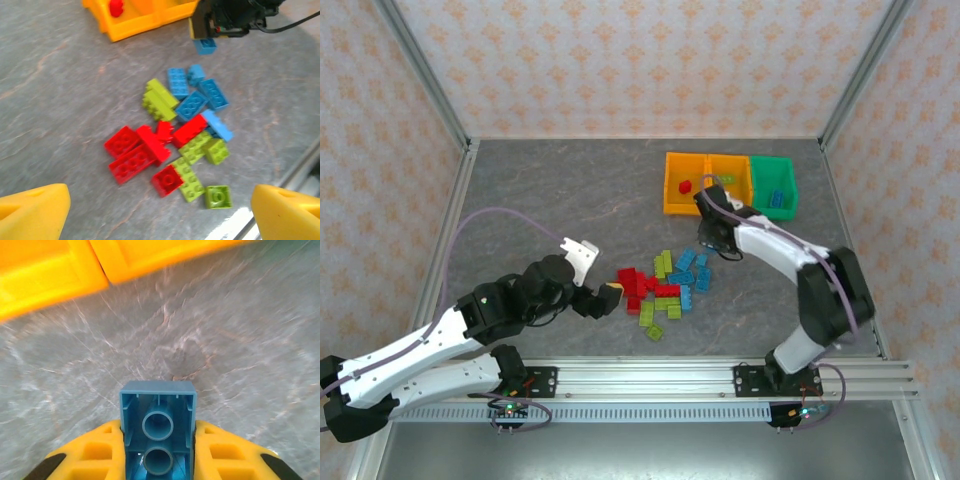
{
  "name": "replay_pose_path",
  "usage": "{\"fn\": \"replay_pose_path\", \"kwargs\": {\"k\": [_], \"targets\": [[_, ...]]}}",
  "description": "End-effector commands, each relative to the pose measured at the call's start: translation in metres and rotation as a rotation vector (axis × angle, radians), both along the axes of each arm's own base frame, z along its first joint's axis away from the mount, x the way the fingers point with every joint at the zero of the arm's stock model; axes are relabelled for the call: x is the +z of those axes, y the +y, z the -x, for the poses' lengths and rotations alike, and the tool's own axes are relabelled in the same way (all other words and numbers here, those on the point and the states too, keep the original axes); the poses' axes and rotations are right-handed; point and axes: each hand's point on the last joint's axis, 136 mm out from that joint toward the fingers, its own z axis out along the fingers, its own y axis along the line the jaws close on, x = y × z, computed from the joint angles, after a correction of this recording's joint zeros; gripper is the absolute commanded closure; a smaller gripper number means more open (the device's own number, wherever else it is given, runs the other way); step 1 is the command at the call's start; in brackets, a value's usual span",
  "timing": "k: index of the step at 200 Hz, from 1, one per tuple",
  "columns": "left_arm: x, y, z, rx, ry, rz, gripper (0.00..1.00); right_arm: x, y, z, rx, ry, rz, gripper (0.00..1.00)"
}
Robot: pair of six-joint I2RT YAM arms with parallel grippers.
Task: Sort the legos into containers by color
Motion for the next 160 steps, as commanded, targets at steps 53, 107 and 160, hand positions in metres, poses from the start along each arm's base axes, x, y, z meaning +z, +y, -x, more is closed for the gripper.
{"fn": "replay_pose_path", "kwargs": {"k": [53, 107, 160], "targets": [[0.024, -0.034, 0.006, -0.146, -0.066, 0.139, 0.05, 0.081, -0.135, -0.037, -0.371, -0.231, 0.070, 0.75], [0.007, -0.026, 0.001, -0.085, -0.026, 0.099, 0.04, 0.054, -0.177, -0.133, -0.419, -0.086, 0.111, 0.75], [-0.001, 0.011, -0.024, 0.213, -0.005, 0.056, 0.04, 0.040, -0.179, -0.168, -0.396, -0.004, 0.123, 0.48]]}}
